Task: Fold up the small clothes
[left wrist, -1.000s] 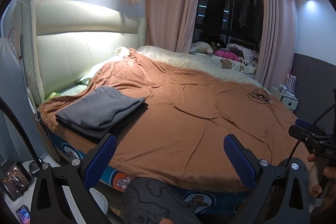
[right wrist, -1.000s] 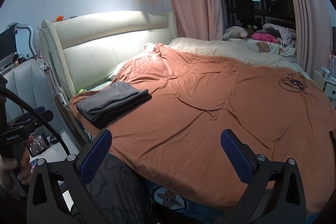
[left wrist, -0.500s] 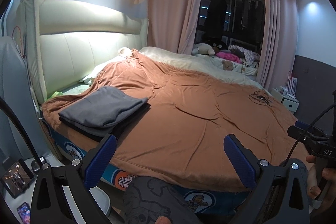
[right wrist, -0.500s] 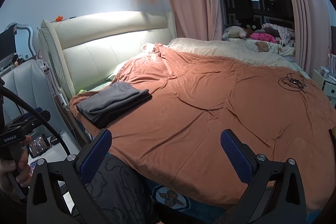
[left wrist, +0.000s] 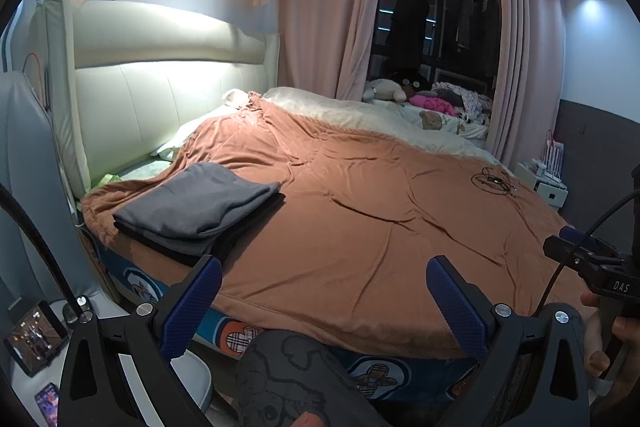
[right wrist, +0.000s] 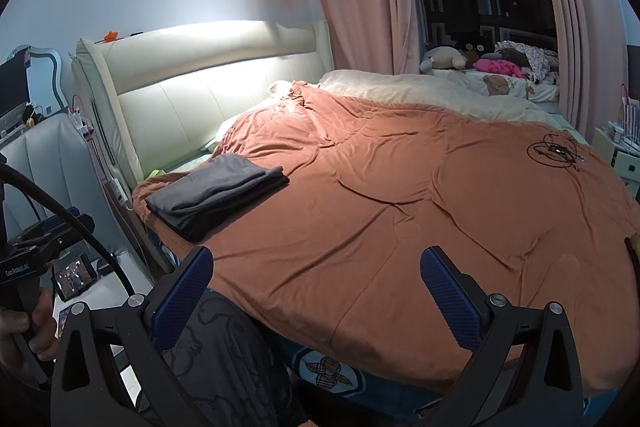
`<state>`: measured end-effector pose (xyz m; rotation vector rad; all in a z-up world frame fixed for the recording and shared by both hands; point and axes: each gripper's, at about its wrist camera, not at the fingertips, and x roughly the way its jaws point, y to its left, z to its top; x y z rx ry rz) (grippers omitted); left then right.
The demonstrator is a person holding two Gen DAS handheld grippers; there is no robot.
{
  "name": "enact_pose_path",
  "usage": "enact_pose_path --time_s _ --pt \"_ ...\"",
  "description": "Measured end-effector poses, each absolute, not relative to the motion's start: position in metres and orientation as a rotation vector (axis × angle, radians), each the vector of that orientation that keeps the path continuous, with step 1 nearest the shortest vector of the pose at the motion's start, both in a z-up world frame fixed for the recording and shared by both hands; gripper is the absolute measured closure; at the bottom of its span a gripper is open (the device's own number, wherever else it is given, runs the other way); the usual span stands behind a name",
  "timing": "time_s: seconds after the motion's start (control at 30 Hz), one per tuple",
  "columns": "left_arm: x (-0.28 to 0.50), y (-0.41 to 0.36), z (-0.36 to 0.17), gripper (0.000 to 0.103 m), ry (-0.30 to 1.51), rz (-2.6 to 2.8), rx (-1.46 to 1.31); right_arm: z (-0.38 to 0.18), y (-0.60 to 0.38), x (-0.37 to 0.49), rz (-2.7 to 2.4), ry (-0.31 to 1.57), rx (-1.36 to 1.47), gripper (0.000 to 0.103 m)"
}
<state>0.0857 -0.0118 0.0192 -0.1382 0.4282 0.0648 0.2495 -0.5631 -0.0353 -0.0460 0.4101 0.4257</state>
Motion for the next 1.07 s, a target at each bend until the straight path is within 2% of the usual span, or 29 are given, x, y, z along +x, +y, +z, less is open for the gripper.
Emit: enact_pose_path --time_s 1.07 --pt "0.093 -0.015 0.016 0.001 0.431 0.066 -0.143 -0.042 -0.553 0.266 0.409 0.445 -0.064 0.000"
